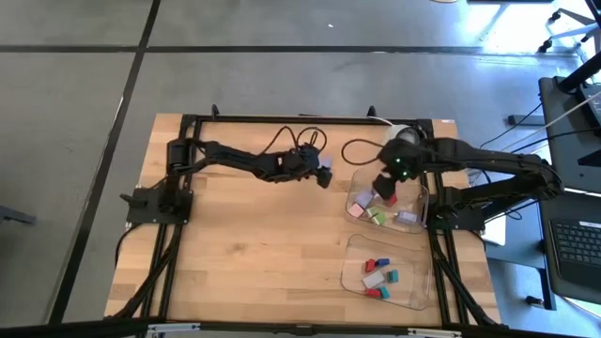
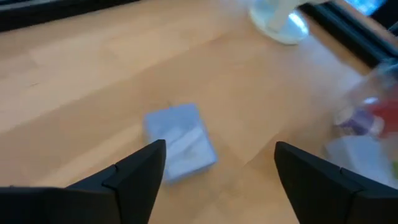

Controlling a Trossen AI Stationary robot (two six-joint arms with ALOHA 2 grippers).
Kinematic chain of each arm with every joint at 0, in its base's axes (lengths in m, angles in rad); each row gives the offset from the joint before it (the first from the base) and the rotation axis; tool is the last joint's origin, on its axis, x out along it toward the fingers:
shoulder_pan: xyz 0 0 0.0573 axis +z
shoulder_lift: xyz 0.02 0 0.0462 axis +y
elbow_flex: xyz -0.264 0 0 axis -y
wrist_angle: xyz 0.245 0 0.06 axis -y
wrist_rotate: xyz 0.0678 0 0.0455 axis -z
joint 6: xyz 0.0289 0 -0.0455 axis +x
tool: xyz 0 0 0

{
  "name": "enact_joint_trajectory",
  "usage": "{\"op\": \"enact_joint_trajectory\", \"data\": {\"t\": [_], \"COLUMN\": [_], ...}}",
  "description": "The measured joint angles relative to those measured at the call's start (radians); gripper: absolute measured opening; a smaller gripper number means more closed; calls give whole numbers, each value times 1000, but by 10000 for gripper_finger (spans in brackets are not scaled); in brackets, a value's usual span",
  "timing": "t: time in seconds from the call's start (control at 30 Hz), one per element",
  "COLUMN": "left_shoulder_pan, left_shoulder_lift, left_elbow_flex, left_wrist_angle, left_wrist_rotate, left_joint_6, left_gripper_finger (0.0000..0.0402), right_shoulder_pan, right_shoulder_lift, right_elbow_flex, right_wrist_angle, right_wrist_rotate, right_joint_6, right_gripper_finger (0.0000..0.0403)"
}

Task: Pick & Place Office items
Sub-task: Put the blue charger adapter into the top transparent bin

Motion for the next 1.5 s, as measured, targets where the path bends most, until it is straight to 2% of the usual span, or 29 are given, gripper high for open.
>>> {"op": "enact_joint_trajectory", "data": {"t": [0.17, 0.37, 0.57, 0.83, 1.07, 1.2, 1.37, 1.5], "left_shoulder_pan": [3, -4, -13, -19, -33, -32, -37, -48], "left_shoulder_lift": [51, 133, 199, 281, 304, 302, 300, 285], "left_elbow_flex": [0, 1, 0, 0, 3, 2, 1, 0], "left_wrist_angle": [100, 301, 322, 368, 379, 372, 376, 366], "left_wrist_rotate": [-133, -204, -283, -222, -310, -312, -269, -238], "left_joint_6": [-3, 63, 118, 112, 118, 197, 239, 252], "left_gripper_finger": [312, 311, 311, 311, 306, 276, 207, 206], "right_shoulder_pan": [0, 0, 0, 0, 0, 0, 0, 0], "right_shoulder_lift": [0, 0, 0, 0, 0, 0, 0, 0], "right_elbow_flex": [107, 156, 156, 156, 156, 156, 156, 156], "right_wrist_angle": [-25, -27, -39, -39, -39, -38, -36, -36], "right_wrist_rotate": [44, 55, 54, 50, 51, 55, 58, 100], "right_joint_6": [-50, -78, -81, -107, -108, -109, -109, -107], "right_gripper_finger": [286, 286, 286, 286, 286, 286, 286, 286]}}
